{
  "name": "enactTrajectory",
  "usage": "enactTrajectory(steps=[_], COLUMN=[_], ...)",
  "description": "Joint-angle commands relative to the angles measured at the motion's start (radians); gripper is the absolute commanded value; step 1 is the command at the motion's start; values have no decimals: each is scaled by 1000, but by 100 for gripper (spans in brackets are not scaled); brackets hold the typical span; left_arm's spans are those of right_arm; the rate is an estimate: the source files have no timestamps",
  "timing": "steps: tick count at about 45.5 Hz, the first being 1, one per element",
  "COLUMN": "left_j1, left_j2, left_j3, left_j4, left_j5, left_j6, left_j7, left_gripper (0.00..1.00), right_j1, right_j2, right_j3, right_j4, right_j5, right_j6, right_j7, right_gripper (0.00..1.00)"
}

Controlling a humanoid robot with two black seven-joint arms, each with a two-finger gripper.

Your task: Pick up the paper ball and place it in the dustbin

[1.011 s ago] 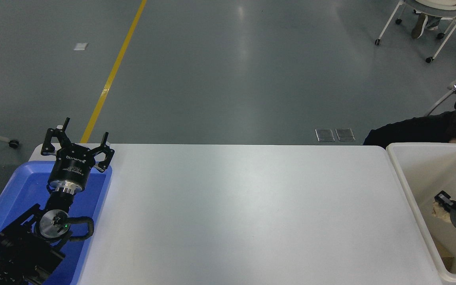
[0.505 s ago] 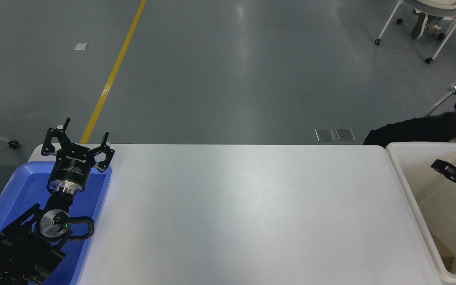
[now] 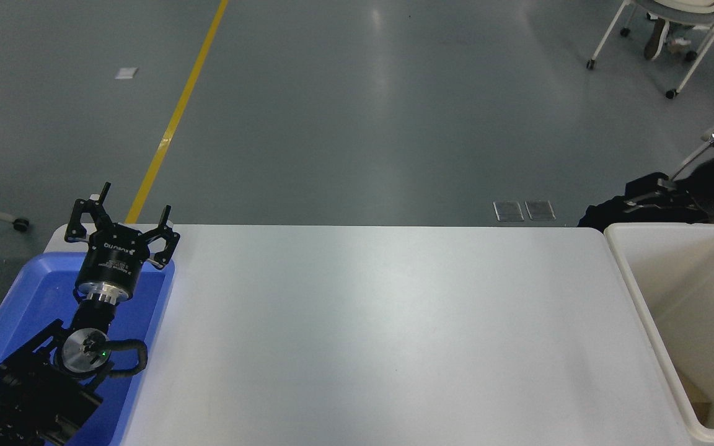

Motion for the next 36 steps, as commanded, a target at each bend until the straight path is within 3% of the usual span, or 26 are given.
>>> enactTrajectory(steps=[1, 18, 36], left_j1=[0, 0, 0], left_j2=[0, 0, 0], left_j3=[-2, -2, -2], left_j4=[0, 0, 0], left_j5=[0, 0, 0], left_j6=[1, 1, 1], left_j7=[-1, -1, -1], left_gripper=[100, 100, 100], right_j1=[210, 292, 328], right_j2=[164, 390, 368], right_j3=[-40, -7, -5], right_j4=[181, 188, 216], right_j5=[209, 348, 373], right_j6=[100, 100, 100], right_j7=[-36, -45, -45], right_gripper=[100, 100, 100])
